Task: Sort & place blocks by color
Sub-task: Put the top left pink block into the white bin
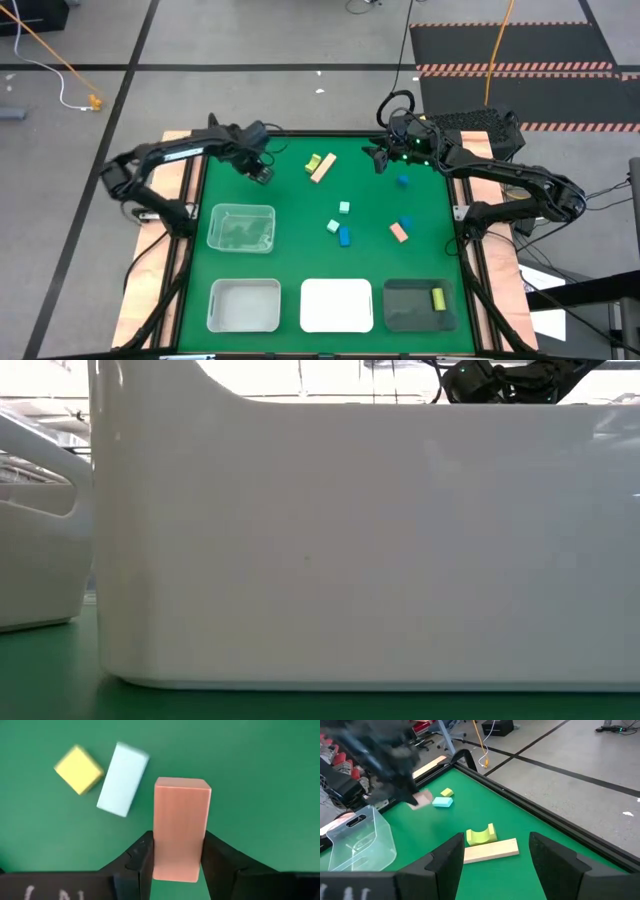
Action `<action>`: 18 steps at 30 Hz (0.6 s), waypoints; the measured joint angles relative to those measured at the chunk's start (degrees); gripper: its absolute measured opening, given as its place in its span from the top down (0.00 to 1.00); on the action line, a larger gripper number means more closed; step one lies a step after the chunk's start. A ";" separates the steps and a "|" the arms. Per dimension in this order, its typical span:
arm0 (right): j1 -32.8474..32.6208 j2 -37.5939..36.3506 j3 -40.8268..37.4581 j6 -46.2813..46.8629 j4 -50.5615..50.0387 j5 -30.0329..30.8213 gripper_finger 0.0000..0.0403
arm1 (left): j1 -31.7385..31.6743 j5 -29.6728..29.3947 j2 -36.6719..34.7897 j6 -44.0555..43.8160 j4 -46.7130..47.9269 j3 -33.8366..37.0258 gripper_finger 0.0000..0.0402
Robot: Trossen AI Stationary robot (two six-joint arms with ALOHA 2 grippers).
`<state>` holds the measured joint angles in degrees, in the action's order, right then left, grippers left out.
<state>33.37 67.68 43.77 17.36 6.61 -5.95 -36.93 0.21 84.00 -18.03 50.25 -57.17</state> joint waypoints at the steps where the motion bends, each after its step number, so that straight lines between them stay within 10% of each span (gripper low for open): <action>1: 0.00 0.00 0.00 0.00 0.00 0.02 0.47 | 0.39 0.02 -2.03 -0.68 -0.52 0.00 0.68; 18: -0.09 0.00 -0.02 3.09 0.44 0.36 0.47 | 14.62 3.30 -20.90 -6.66 -32.18 -0.04 0.68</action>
<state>33.28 67.68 43.75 20.45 7.05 -5.59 -22.31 3.51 63.10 -24.69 18.06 -57.21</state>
